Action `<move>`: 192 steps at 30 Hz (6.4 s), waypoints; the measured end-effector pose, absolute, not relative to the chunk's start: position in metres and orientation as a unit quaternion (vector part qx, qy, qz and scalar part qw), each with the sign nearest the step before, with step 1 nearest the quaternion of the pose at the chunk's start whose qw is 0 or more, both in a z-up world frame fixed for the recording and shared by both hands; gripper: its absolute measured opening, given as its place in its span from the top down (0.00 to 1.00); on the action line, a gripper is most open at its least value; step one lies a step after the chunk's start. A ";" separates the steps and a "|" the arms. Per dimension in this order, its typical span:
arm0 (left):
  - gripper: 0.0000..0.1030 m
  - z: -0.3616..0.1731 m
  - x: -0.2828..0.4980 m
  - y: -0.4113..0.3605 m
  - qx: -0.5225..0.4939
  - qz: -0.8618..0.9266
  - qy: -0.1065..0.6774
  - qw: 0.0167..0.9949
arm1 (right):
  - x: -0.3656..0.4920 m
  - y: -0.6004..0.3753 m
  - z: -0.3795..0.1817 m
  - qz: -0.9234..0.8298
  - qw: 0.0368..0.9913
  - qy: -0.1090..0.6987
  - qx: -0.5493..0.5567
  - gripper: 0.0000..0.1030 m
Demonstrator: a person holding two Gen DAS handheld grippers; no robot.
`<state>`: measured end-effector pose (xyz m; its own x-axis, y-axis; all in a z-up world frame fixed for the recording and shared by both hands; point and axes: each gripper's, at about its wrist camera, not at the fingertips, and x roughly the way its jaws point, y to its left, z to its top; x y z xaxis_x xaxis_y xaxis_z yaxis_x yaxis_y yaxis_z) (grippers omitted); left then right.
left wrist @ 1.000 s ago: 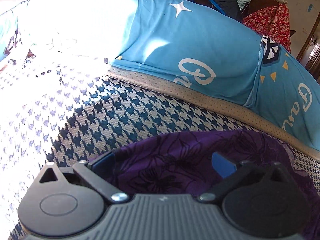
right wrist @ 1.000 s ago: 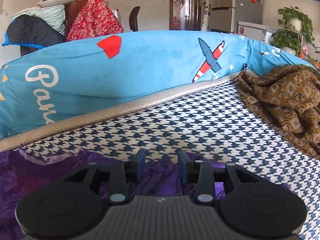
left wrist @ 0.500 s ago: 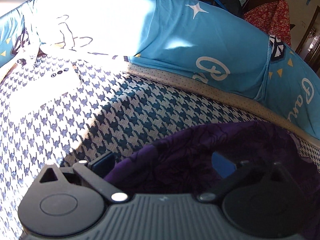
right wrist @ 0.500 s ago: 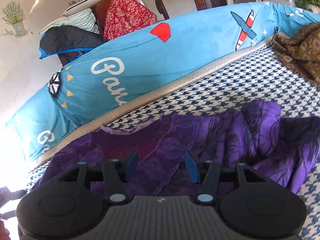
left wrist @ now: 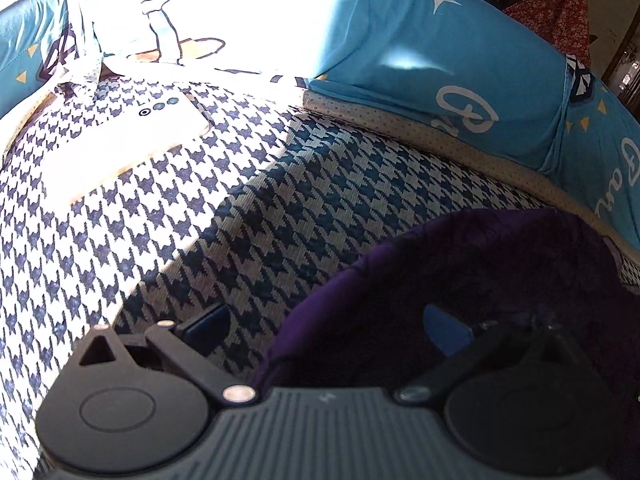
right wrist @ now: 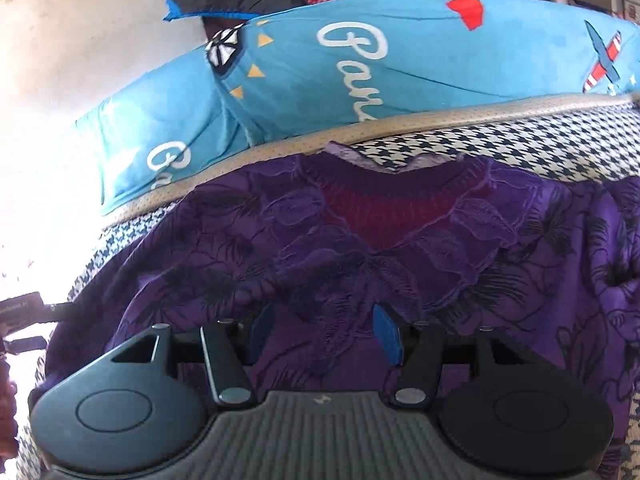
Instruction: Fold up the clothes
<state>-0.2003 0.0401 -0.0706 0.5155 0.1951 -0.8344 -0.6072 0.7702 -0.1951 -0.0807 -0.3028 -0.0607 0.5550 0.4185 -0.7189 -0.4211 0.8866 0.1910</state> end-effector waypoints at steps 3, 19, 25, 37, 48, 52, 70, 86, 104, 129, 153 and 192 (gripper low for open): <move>0.00 -0.078 -0.202 0.040 -0.245 0.222 0.444 0.833 | -0.088 -0.286 -0.064 0.247 0.884 0.395 -0.043 0.46; 0.91 -0.065 -0.200 0.018 -0.181 0.266 0.402 0.857 | -0.098 -0.245 -0.079 0.257 0.877 0.391 -0.107 0.45; 0.92 -0.028 -0.193 0.004 -0.050 0.358 0.303 0.882 | -0.096 -0.245 -0.077 0.257 0.879 0.389 -0.100 0.45; 0.08 -0.015 -0.194 0.007 -0.053 0.389 0.295 0.871 | -0.093 -0.245 -0.073 0.258 0.882 0.384 -0.088 0.45; 0.06 -0.016 -0.192 0.048 -0.183 0.344 0.324 0.862 | -0.098 -0.247 -0.068 0.289 0.880 0.372 -0.068 0.45; 0.06 -0.024 -0.200 0.051 -0.189 0.326 0.346 0.859 | -0.102 -0.242 -0.067 0.321 0.870 0.370 -0.054 0.45; 0.06 -0.077 -0.231 0.022 -0.143 0.266 0.451 0.840 | -0.108 -0.235 -0.066 0.324 0.872 0.363 -0.054 0.45; 0.88 -0.042 -0.229 0.024 0.095 0.480 0.326 0.809 | -0.105 -0.233 -0.067 0.315 0.876 0.361 -0.054 0.45; 0.03 -0.039 -0.224 -0.031 0.013 0.350 0.364 0.863 | -0.101 -0.234 -0.067 0.309 0.877 0.364 -0.054 0.45; 0.00 -0.081 -0.180 0.005 -0.122 0.382 0.416 0.816 | -0.093 -0.244 -0.068 0.297 0.876 0.376 -0.057 0.45; 0.01 -0.071 -0.222 0.027 -0.186 0.398 0.392 0.808 | -0.137 -0.240 -0.088 0.256 0.893 0.364 -0.065 0.45; 0.75 -0.083 -0.264 0.097 -0.276 0.470 0.315 0.777 | -0.182 -0.219 -0.118 0.260 0.900 0.330 -0.119 0.25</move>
<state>-0.2639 0.0966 -0.0831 0.3593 0.5570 -0.7488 -0.9044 0.4058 -0.1321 -0.1823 -0.2190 -0.1183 0.6465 0.3901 -0.6557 -0.5469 0.8361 -0.0418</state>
